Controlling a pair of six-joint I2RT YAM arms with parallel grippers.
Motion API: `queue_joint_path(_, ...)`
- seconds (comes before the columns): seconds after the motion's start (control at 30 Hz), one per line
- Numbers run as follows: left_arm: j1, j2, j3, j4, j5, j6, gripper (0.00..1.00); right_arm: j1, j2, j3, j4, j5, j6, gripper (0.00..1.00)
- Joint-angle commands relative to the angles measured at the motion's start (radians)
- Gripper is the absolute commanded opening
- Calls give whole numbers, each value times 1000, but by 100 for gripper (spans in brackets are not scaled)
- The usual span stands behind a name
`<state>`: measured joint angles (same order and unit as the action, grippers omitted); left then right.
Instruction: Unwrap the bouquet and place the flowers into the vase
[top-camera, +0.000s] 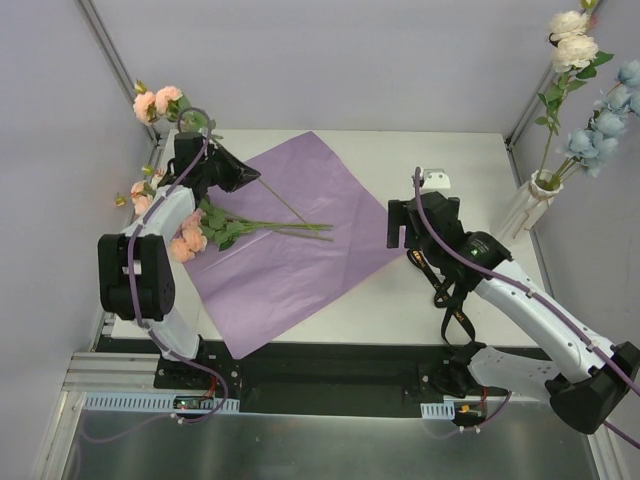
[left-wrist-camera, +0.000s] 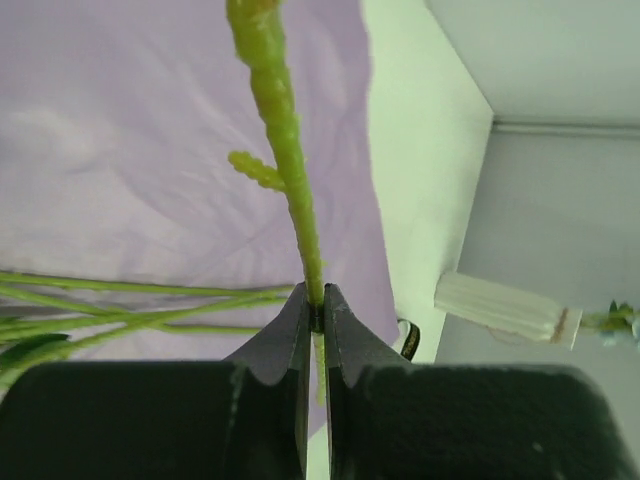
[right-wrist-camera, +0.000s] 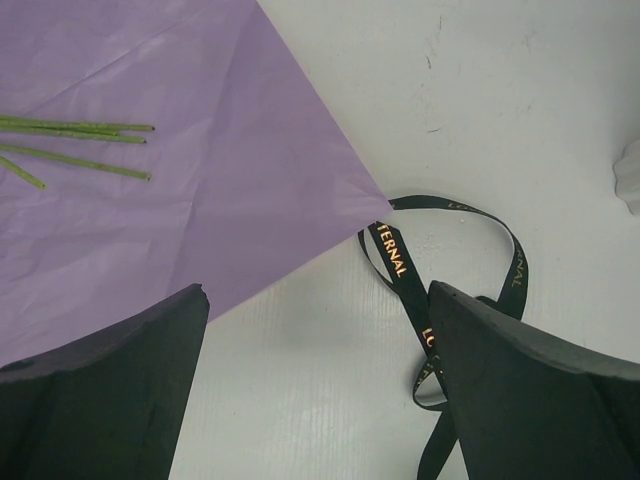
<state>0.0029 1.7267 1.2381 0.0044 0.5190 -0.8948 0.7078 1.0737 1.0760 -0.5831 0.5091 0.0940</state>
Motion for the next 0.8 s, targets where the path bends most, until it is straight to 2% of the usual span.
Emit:
queue_joint_path(0.0,-88,-148,-49,40,15,147,0,5,15,38,0,-32,15,94)
queue_joint_path(0.2,-198,-216,-72,98,52,287,0,7,74,123,2,-136,3,94)
queue_joint_path(0.3,-231,-230,-85,149,125,270,0,5,100,163,3,-185,-17,93)
queue_joint_path(0.47,-296,-266,-98,178,164,304,0,4,141,281,9,-244,-33,93)
queue_joint_path(0.77,-420,-308,-81,250,305,375,0,-33,206,473,6,-438,-19,89)
